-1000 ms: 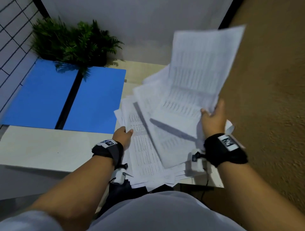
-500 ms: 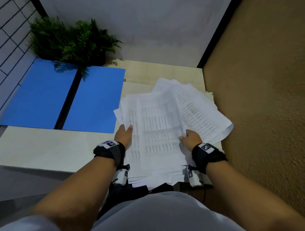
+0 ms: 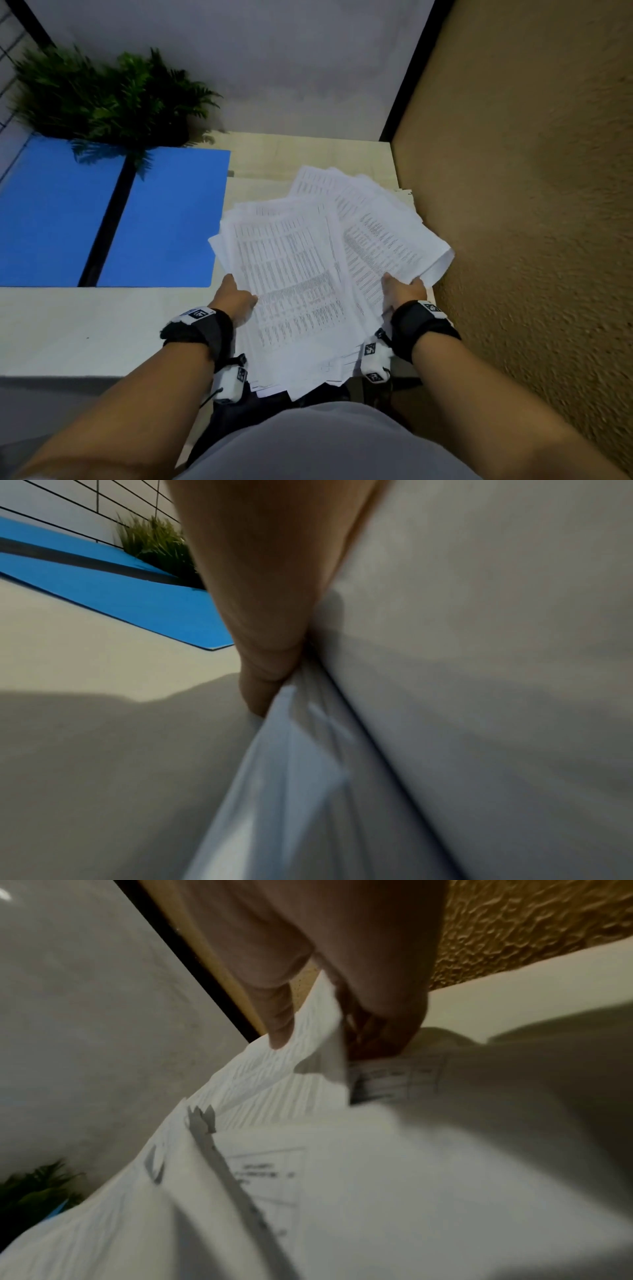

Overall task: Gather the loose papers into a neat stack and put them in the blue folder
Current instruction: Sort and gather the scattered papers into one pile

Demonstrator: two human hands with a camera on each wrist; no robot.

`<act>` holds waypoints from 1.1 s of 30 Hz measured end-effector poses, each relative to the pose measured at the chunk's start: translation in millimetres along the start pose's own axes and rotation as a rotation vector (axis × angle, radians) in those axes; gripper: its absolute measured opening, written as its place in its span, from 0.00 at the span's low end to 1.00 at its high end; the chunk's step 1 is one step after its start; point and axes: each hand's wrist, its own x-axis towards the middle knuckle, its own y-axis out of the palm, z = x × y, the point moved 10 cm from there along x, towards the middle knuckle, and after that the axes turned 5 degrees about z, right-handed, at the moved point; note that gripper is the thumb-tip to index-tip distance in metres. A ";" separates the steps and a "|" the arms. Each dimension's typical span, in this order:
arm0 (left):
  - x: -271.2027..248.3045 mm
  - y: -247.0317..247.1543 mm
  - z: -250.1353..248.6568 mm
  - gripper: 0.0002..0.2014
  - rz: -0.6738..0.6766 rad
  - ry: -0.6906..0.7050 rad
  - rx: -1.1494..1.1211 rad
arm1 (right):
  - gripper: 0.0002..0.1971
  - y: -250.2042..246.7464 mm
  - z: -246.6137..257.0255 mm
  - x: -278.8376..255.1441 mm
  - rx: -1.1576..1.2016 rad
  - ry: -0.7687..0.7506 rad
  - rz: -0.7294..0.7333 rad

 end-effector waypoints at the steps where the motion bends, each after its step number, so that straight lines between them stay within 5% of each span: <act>1: 0.8 1.8 0.5 0.26 0.028 0.007 -0.022 | 0.22 5.7 1.6 2.2 0.026 -0.017 0.068; 5: 0.2 3.4 -1.0 0.28 0.040 0.036 -0.079 | 0.20 18.2 4.9 6.6 0.016 -0.033 0.159; 9: -4.4 4.2 -2.0 0.24 0.024 0.029 -0.069 | 0.34 14.0 3.6 19.2 -0.033 -0.007 0.046; 12: -2.1 2.8 -1.6 0.22 0.006 0.033 -0.028 | 0.25 -7.9 37.9 7.0 -0.031 -0.179 -0.105; 15: -2.7 5.2 -3.0 0.21 0.004 0.050 -0.060 | 0.12 -19.4 75.1 -10.9 0.025 -0.346 -0.058; 21: -8.4 5.3 -8.8 0.24 0.007 0.060 -0.084 | 0.13 -76.6 157.3 -59.3 -0.263 -0.625 -0.267; 26: -13.4 4.6 -12.3 0.24 0.011 0.072 -0.065 | 0.15 -120.8 222.5 -109.9 -0.162 -0.937 -0.473; 29: -15.9 4.3 -14.6 0.22 0.007 0.078 -0.078 | 0.20 -137.9 248.0 -125.9 0.149 -1.073 -0.435; 33: -15.5 3.1 -14.6 0.19 0.006 0.075 -0.072 | 0.21 -100.1 247.1 -111.7 0.118 -0.912 -0.249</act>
